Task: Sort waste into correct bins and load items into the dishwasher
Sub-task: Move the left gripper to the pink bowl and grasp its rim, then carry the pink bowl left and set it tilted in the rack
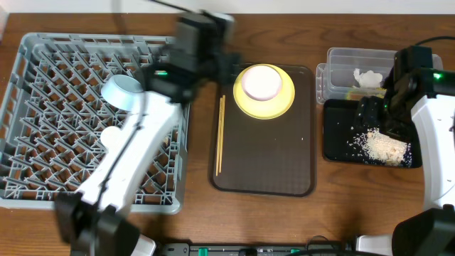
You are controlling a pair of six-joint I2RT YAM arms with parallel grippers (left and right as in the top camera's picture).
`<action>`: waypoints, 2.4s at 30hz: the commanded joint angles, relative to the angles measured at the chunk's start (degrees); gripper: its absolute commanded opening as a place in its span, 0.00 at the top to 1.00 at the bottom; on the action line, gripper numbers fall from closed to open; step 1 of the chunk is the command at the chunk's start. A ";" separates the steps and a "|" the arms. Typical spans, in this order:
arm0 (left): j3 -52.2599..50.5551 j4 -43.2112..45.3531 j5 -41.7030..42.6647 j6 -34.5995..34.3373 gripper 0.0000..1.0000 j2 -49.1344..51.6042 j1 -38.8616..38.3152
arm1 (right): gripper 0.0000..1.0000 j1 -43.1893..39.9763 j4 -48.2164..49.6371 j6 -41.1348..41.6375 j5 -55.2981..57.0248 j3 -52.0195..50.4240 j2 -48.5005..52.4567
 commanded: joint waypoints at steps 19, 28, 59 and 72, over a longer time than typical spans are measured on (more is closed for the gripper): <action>0.00 14.34 -5.16 2.29 0.29 27.43 -11.15 | 0.17 -0.50 -2.05 -0.28 0.39 0.59 -0.09; -0.02 14.05 -5.55 2.29 0.57 30.12 -11.15 | 0.17 -0.50 -2.80 -0.46 0.37 0.59 -0.09; -0.02 2.08 30.60 -0.17 0.94 3.91 13.84 | 0.17 -0.50 -3.06 -2.58 0.39 0.59 -0.09; -0.02 3.30 67.71 -0.76 0.94 12.55 37.97 | 0.18 -0.50 -3.10 -2.56 0.37 0.59 -0.09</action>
